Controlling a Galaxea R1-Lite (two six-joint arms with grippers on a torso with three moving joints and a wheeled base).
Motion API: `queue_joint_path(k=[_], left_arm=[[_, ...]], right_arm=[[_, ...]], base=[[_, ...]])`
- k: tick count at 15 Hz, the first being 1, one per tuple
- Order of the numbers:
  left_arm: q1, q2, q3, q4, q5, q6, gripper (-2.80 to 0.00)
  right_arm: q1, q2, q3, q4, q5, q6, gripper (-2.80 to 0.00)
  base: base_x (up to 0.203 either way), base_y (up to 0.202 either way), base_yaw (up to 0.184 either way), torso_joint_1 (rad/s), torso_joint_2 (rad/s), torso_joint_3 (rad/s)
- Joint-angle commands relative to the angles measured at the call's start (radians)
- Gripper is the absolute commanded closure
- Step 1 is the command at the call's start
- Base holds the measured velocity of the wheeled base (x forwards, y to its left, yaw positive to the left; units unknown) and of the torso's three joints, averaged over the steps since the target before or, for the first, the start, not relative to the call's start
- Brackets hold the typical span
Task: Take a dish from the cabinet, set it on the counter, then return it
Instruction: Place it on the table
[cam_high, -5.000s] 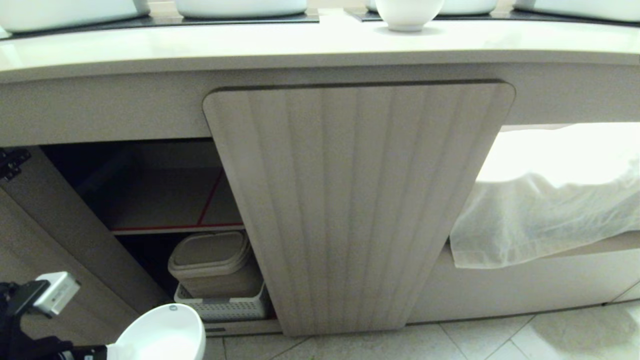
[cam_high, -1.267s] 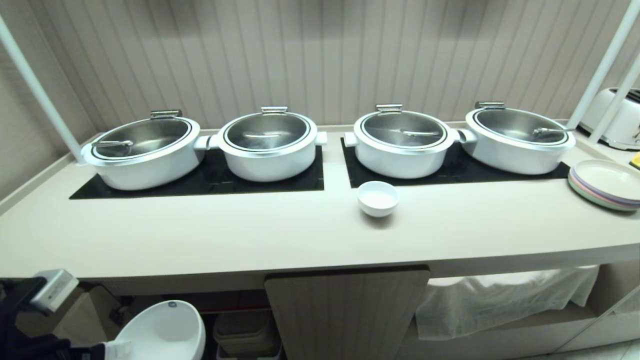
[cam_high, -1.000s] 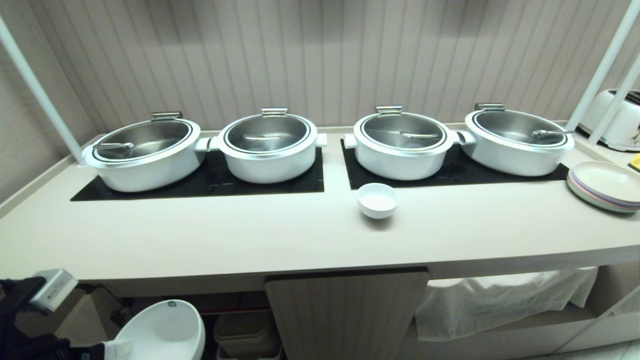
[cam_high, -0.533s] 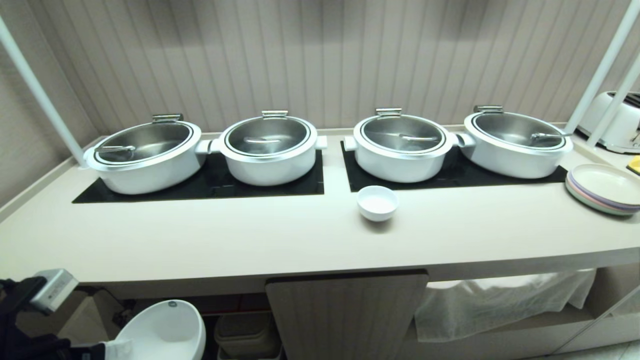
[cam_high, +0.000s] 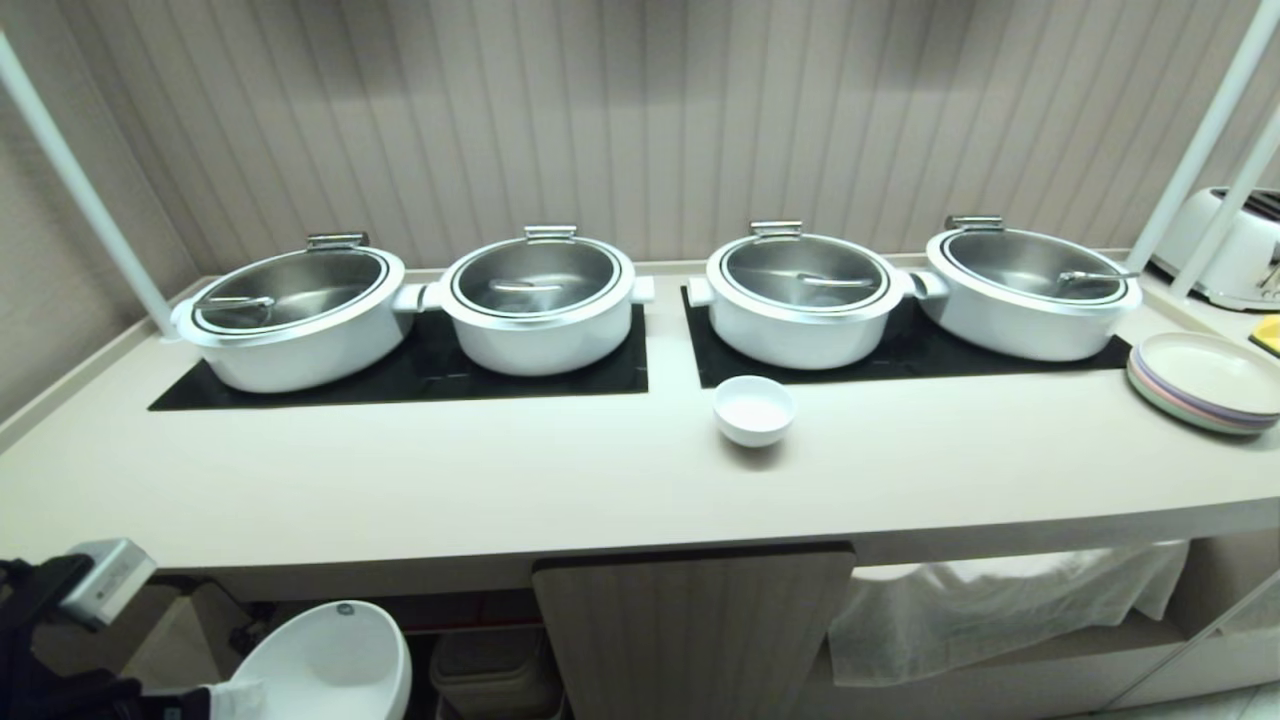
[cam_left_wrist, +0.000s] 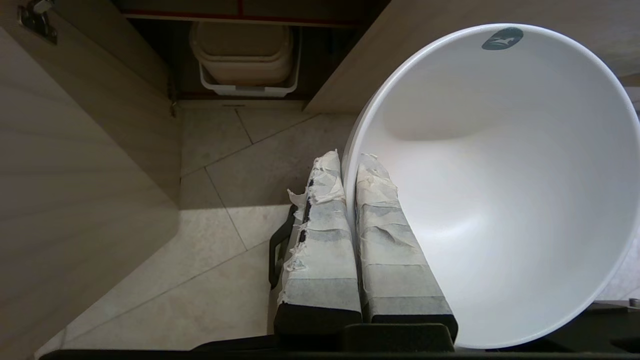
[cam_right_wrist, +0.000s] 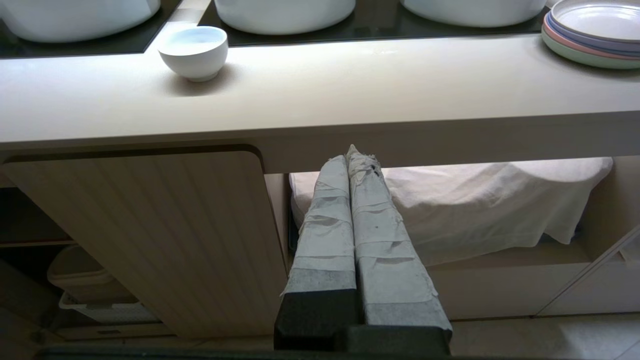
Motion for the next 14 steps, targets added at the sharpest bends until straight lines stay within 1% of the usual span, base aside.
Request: queue_joint_path(k=[1,10,14], left_arm=[[0.0,0.0,0.0,0.0,0.0,0.0,0.0],[-0.004,0.003,-0.008,0.0,-0.003,-0.001,0.0],[-0.038,0.019,-0.031,0.0,-0.003,-0.001,0.0]], right_arm=[[0.0,0.0,0.002,0.0,0.0,0.0,0.0],[0.0,0.001,0.002,0.0,0.0,0.0,0.0],[0.0,0.0,0.001,0.0,0.0,0.0,0.0]], base=[[0.0,0.0,0.0,0.0,0.0,0.0],[0.0,0.0,0.0,0.0,0.0,0.0],[0.0,0.0,0.0,0.0,0.0,0.0]])
